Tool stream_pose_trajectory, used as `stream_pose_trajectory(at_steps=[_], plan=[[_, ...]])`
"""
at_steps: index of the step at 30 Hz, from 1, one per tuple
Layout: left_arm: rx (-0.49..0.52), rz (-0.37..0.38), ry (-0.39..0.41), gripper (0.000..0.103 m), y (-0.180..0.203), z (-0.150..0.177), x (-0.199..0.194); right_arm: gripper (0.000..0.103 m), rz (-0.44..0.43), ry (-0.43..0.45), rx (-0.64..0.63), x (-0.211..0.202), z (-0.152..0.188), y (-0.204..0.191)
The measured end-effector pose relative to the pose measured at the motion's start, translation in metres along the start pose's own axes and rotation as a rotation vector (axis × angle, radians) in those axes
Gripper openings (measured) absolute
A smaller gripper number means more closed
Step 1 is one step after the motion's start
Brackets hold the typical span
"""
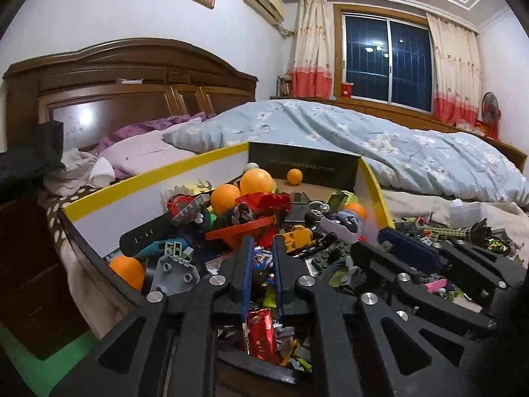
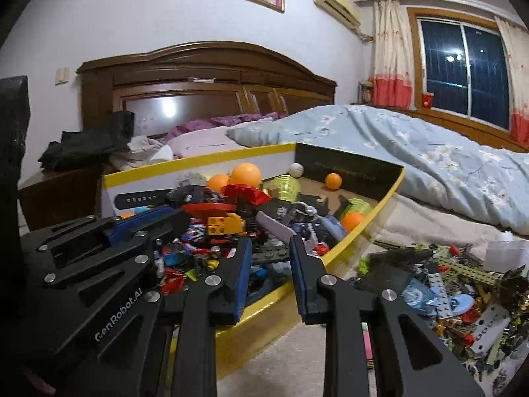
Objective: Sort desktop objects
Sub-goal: 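Carry the held pieces in both grippers down into the yellow box, then open the right gripper inside the yellow box while the left gripper opens too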
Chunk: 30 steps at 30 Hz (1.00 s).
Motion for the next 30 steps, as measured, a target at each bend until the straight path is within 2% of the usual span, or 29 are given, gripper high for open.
stream_pose_trajectory(at_steps=[1,3,5,8,16,22,25,27,30], plan=[[-0.003,-0.005,0.003,0.020,0.000,0.000,-0.001,0.025,0.000,-0.003,-0.003,0.000,0.000,0.000],[-0.023,-0.031,0.006,0.022,-0.003,0.002,-0.004,0.028,0.006,-0.010,-0.010,-0.002,-0.001,0.001],[-0.024,-0.050,0.020,0.022,-0.004,0.002,-0.008,0.034,0.031,-0.014,-0.012,-0.005,-0.002,0.002],[-0.012,-0.066,0.035,0.022,-0.002,0.001,-0.014,0.036,0.036,0.005,0.007,-0.010,-0.004,0.006],[0.010,-0.101,0.073,0.022,-0.003,-0.002,-0.036,0.042,0.043,0.026,-0.029,-0.025,-0.010,0.000],[0.027,-0.094,0.092,0.022,0.004,-0.002,-0.049,0.043,0.052,0.029,-0.030,-0.038,-0.010,0.000],[0.048,-0.049,0.118,0.022,0.009,0.002,-0.058,0.045,0.060,0.025,-0.019,-0.048,-0.005,0.001],[0.030,0.018,0.127,0.022,0.013,0.007,-0.068,0.048,0.063,0.027,-0.003,-0.062,0.002,0.004],[-0.018,0.127,0.146,0.023,0.020,0.016,-0.084,0.060,0.063,0.031,0.020,-0.086,0.011,0.013]])
Point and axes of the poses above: each gripper's, at about its wrist camera, not at the fingertips, and x roughly the way its jaws point, y to its right, z to its underside, the point moved 6 cm from there along x, roughly the way its jaws point, and after that the axes turned 1 degree about z, right-handed, at the moved point
